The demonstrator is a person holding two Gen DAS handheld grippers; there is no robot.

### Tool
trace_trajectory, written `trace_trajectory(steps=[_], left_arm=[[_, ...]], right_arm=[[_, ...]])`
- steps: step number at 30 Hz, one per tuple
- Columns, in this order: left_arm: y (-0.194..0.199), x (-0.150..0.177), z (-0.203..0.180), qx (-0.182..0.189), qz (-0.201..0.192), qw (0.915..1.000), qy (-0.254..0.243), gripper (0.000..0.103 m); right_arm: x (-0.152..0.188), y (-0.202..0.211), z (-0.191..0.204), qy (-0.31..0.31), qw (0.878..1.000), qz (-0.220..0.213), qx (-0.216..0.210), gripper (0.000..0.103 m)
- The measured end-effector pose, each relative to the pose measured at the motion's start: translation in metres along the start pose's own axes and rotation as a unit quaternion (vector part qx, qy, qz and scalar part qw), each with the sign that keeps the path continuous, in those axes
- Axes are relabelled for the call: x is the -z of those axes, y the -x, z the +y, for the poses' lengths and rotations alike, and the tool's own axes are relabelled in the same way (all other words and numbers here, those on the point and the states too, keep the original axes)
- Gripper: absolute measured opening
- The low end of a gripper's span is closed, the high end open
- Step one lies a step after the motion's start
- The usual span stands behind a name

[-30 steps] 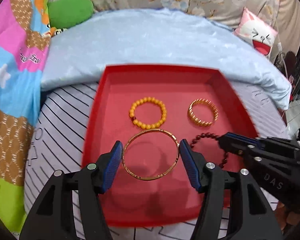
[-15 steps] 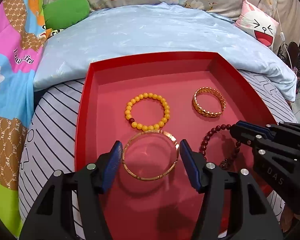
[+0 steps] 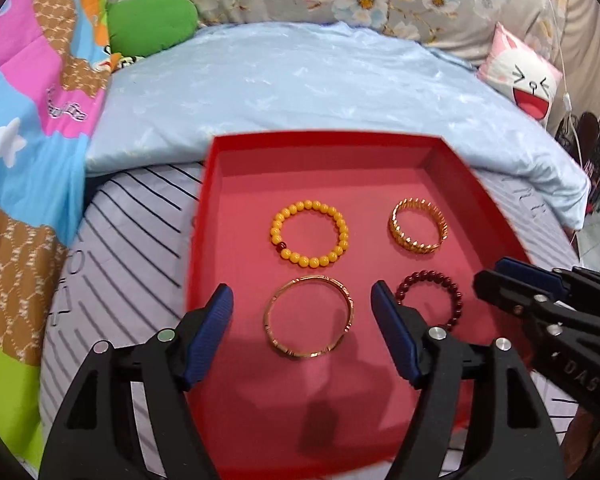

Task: Organize jewelry
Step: 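Withdraw both tools from the tray toward the remaining jewelry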

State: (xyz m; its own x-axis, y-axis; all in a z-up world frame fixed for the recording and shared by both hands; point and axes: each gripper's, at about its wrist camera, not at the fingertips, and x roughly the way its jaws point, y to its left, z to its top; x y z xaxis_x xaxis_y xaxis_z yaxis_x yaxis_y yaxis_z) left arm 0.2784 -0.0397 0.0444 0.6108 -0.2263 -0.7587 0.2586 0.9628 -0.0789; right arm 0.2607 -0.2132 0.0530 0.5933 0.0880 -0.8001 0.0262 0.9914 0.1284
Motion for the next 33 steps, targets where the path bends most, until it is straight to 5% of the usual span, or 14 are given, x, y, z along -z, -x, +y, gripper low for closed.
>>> trace_trajectory(steps=[15,33], left_arm=[[0.089,0.064,0.008,-0.022,-0.01,0.9994,0.024,0.071],[0.103,0.145,0.005,-0.032,0.03,0.9978,0.049,0.071]], right_arm=[[0.068,0.091,-0.001,-0.001,1.0,-0.013,-0.007,0.029],[0.17,0.094,0.022,0.036,0.998,0.053,-0.024,0.029]])
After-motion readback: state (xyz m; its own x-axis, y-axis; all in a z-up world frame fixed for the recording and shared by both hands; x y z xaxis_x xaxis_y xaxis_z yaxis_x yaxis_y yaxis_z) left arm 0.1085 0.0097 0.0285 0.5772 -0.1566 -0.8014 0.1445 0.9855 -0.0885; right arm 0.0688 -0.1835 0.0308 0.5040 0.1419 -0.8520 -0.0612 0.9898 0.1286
